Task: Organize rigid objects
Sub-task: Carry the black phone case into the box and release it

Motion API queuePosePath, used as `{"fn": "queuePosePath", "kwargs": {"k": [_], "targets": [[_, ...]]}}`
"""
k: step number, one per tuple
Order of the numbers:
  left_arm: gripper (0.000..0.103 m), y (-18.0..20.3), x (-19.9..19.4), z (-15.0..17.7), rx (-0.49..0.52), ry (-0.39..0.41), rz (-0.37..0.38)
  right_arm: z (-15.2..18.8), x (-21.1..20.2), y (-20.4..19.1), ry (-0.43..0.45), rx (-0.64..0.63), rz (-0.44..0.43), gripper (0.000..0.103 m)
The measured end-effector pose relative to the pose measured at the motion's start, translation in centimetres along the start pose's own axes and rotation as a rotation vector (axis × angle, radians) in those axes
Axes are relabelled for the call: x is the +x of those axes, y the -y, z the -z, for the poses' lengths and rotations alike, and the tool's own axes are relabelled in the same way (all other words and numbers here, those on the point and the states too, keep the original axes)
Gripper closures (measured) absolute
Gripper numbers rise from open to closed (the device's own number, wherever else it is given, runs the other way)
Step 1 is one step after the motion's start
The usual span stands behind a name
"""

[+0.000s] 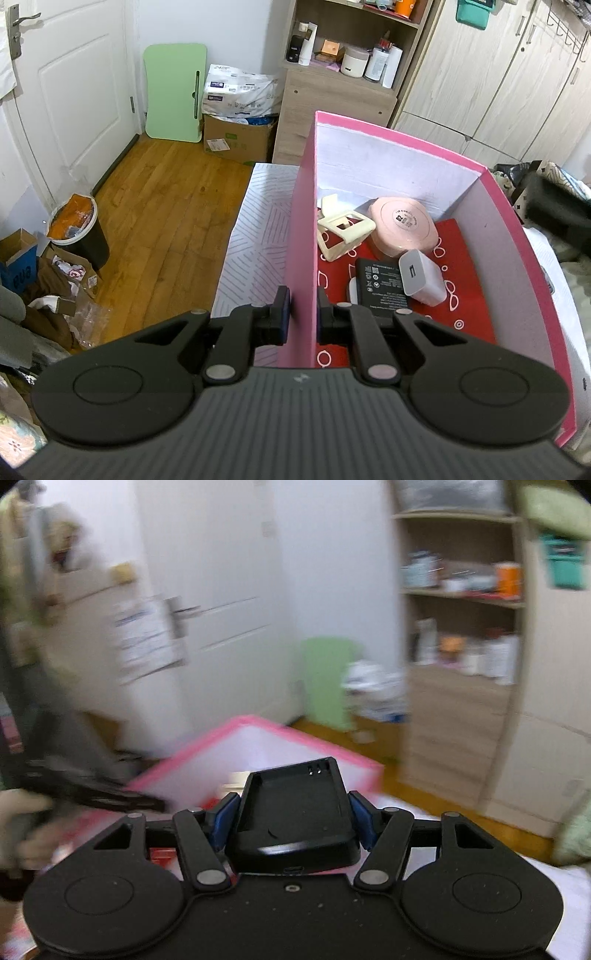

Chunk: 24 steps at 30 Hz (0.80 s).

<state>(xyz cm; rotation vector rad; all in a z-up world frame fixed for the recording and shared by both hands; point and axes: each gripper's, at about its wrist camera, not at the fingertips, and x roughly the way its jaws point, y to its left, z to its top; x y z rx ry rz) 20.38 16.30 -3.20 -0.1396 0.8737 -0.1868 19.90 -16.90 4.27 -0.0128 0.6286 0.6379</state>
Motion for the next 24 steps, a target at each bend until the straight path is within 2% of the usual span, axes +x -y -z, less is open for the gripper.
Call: {"fn": "queuePosePath", "kwargs": {"k": [3,6,10,14,20,24], "targets": [[0.092,-0.1,-0.1,-0.1,-0.015,0.011,0.009,-1.0,3.3,-1.7,-0.096,-0.016,-0.127,0.035],[0.092,0.2,-0.2,-0.1,-0.005,0.018,0.005,-1.4,7.2,-2.9,-0.199,-0.020,-0.176,0.035],[0.092,0.3,-0.3,0.0,-0.002,0.029,0.009,-1.8,11.5,-4.2,-0.293,-0.018,-0.136,0.035],[0.092,0.0,-0.5,0.2,-0.010,0.030,0.016,-2.2,13.3,-4.8,-0.320,-0.053,-0.064,0.035],[0.092,0.8,-0.3,-0.1,0.019,0.025,-0.006,-2.8,16.2,-4.2,-0.453,0.117,-0.148,0.035],[0.092,0.5,-0.3,-0.1,0.003,0.027,0.001,-2.5,17.8,-4.1,-0.471,0.141,-0.103,0.035]]}}
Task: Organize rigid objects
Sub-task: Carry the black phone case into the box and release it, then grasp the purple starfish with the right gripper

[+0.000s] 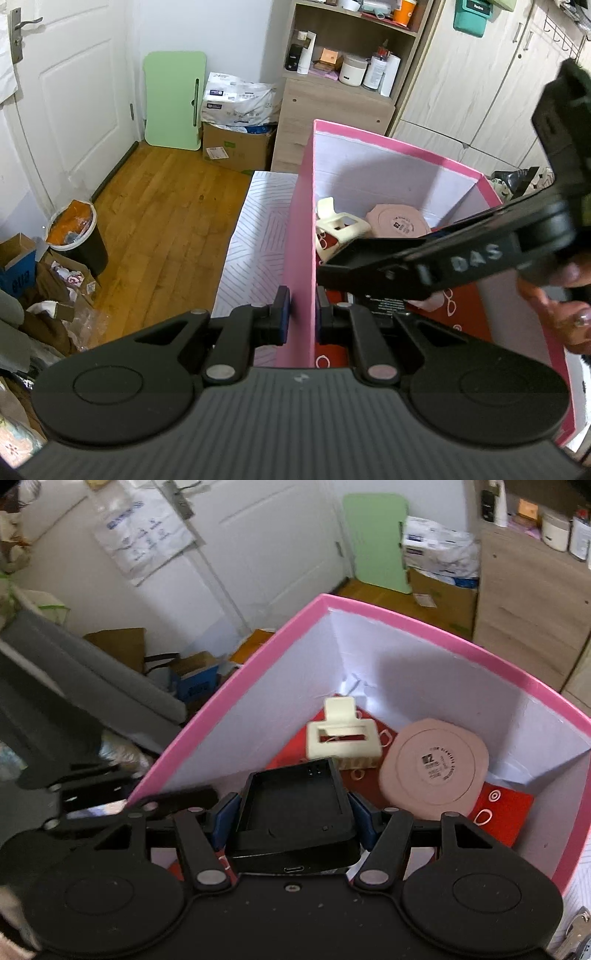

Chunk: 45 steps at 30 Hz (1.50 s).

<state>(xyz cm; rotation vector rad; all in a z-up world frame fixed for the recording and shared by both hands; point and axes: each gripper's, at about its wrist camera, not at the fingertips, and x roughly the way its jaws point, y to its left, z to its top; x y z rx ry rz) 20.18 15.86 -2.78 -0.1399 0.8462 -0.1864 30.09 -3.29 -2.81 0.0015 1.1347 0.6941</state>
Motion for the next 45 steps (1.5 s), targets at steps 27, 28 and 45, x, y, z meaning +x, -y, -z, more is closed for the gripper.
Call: {"fn": "queuePosePath", "kwargs": {"k": [27,28,45], "targets": [[0.092,0.0,0.4,-0.4,0.016,-0.022,-0.004,9.4,-13.7,2.6,0.462,-0.055,-0.055,0.017],[0.092,0.1,0.4,-0.5,0.020,-0.028,-0.009,10.2,-14.2,3.3,0.490,-0.048,-0.014,0.017],[0.089,3.8,1.5,-2.3,0.231,-0.271,-0.147,24.7,-14.0,10.8,0.549,0.089,0.373,0.018]]}}
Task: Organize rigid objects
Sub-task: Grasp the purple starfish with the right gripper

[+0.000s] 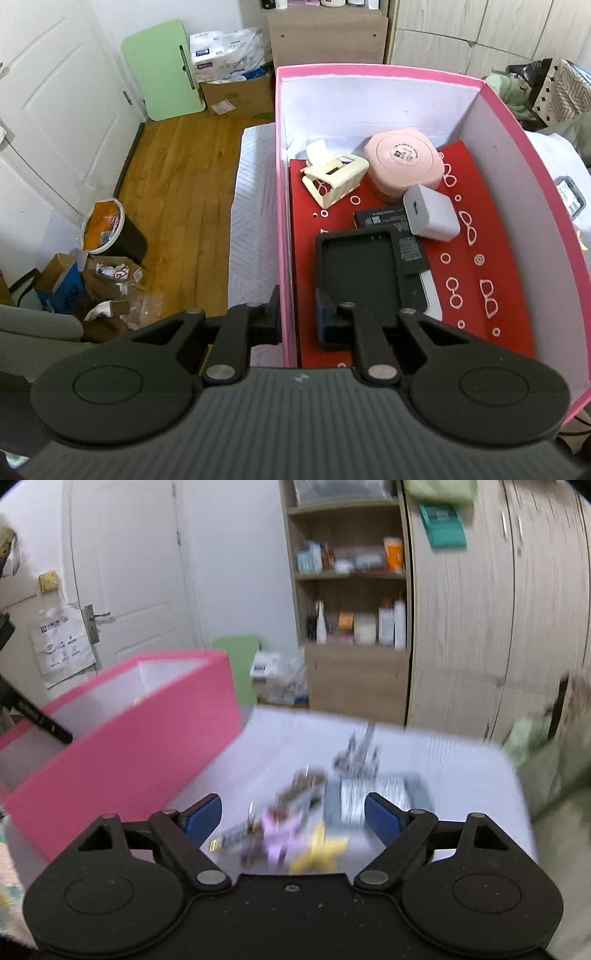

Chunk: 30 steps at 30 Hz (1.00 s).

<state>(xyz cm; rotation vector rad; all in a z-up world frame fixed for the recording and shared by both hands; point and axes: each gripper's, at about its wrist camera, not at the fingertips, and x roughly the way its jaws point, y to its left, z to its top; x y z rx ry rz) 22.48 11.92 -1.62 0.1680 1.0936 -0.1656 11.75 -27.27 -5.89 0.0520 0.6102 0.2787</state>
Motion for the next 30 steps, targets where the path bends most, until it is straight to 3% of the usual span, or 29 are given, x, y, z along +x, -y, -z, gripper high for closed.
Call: {"fn": "queuePosePath", "kwargs": {"k": [4,7,11,16,24,30], "targets": [[0.092,-0.2,-0.3,0.5,-0.015,-0.041,-0.002,2.0,0.1,0.2,-0.038,0.073,-0.075,0.021],[0.093,0.2,-0.3,1.3,-0.004,-0.076,-0.020,2.6,0.8,-0.6,-0.036,0.046,-0.060,0.022],[0.093,0.3,-1.3,2.1,-0.002,-0.069,-0.032,2.6,1.2,-1.5,-0.009,-0.030,-0.025,0.032],[0.093,0.6,-1.4,2.9,0.003,-0.061,-0.050,2.3,2.3,-2.3,-0.049,-0.153,0.022,0.047],[0.093,0.7,-0.9,3.5,0.010,-0.043,-0.064,2.1,2.7,-3.6,-0.091,-0.354,0.022,0.045],[0.093,0.5,-0.6,3.9,0.008,-0.064,-0.051,1.4,2.7,-4.0,-0.134,-0.452,-0.025,0.050]]}}
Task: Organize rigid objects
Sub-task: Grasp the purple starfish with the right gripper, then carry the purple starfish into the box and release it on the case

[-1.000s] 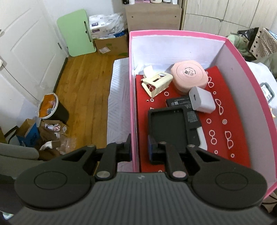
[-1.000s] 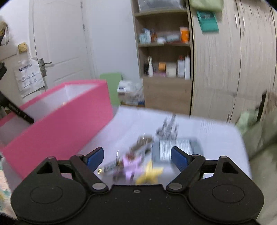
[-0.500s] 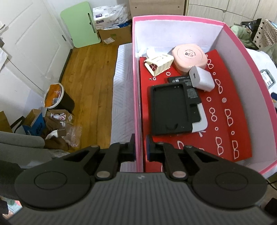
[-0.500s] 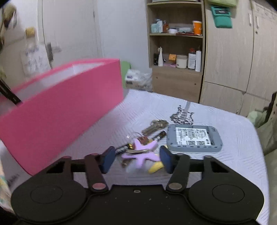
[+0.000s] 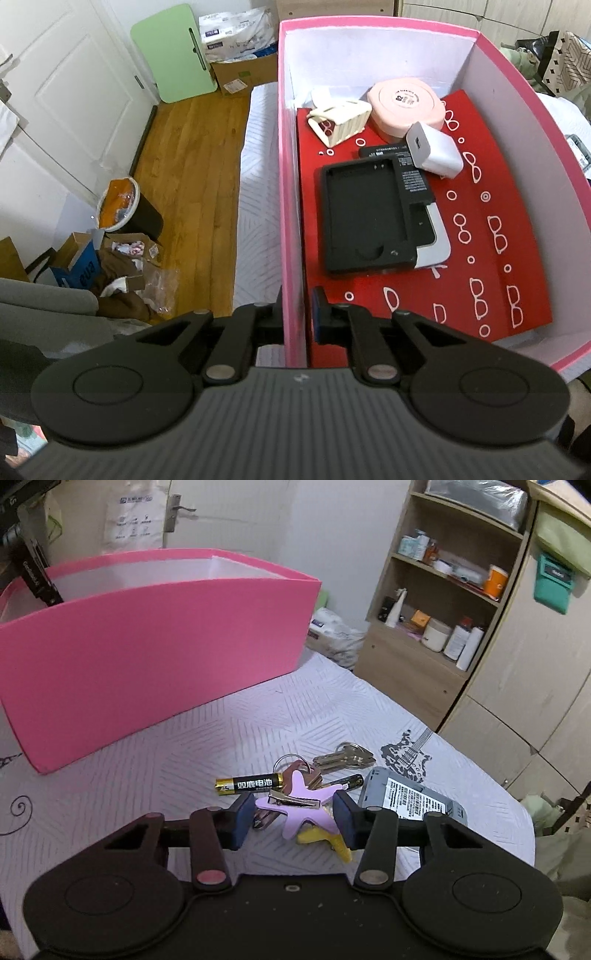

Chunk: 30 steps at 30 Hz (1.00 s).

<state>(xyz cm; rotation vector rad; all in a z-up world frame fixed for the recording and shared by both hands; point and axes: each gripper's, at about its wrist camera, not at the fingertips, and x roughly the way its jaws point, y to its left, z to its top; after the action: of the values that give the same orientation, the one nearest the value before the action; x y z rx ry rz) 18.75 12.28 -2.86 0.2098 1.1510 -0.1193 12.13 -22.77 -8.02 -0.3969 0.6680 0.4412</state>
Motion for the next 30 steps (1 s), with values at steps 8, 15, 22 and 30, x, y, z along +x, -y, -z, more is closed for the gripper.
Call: {"fn": "queuePosePath", "kwargs": {"k": [8,15,22,30], "targets": [[0.093,-0.1,-0.2,1.0,-0.004,0.018,0.012,0.4,-1.2,1.7,0.045,0.156,-0.055,0.051],[0.095,-0.1,-0.3,1.3,0.011,0.047,0.011,-1.4,-3.9,1.7,0.119,0.150,-0.039,0.051],[0.096,0.0,-0.6,1.6,0.023,0.060,0.014,-5.8,-5.7,0.6,0.213,0.147,-0.182,0.051],[0.097,0.0,-0.4,1.5,0.070,0.049,0.020,-13.1,-3.9,-1.0,0.160,0.253,-0.538,0.050]]}}
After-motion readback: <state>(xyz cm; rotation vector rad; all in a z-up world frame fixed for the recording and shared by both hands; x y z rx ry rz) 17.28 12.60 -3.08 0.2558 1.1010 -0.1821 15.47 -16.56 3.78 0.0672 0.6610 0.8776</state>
